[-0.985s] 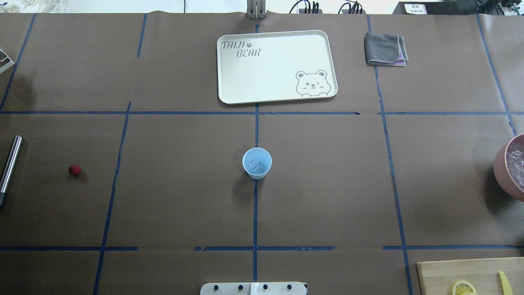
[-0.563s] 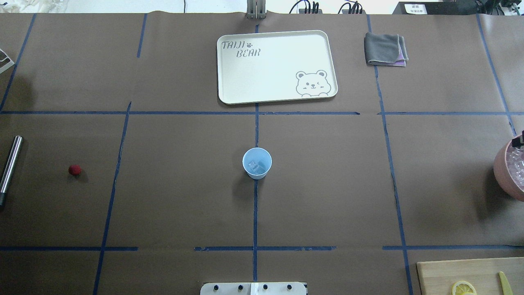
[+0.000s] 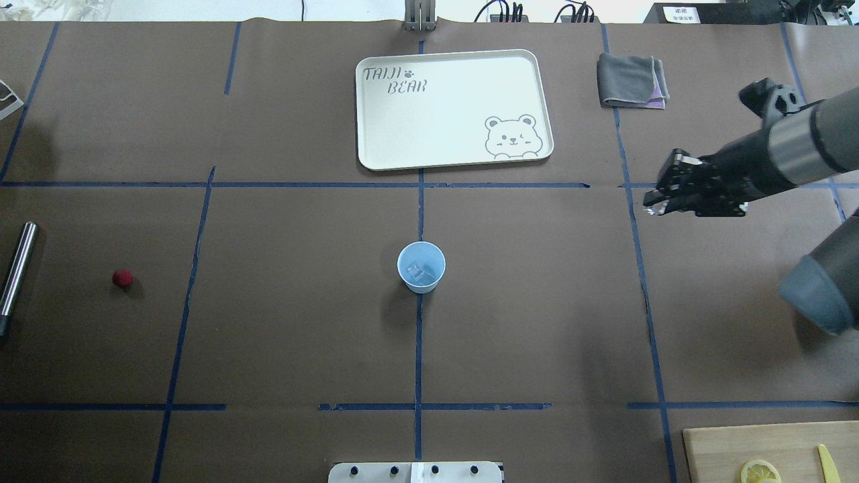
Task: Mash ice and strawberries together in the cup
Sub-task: 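Carry the ice cube over the light-blue cup and release it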
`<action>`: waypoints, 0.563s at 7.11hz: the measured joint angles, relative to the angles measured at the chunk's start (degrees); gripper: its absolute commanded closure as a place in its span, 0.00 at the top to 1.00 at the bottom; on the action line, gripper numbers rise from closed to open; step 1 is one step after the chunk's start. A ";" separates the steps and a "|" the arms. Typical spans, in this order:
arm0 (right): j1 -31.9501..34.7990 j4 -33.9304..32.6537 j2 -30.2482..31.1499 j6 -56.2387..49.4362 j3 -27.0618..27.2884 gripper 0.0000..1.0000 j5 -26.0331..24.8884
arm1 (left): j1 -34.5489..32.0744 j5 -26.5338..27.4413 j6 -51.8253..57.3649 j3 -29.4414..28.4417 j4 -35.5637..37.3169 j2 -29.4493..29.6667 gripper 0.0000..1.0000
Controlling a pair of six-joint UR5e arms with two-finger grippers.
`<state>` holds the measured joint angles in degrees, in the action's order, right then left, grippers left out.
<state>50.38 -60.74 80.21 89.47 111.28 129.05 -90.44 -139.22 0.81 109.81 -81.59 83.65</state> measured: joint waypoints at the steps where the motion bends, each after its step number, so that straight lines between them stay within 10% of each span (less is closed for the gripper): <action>1: -6.12 -1.41 -6.33 6.56 -1.20 0.00 -5.45 | 0.04 -0.53 -0.06 -0.41 -1.69 -0.03 1.00; 4: -19.00 -9.28 -23.23 15.18 -9.62 0.00 -20.33 | 0.62 -0.95 -0.11 -0.70 -2.99 -0.07 1.00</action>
<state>31.38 -70.02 56.98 104.65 101.66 108.72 -89.81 -140.17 0.70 109.10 -84.58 83.59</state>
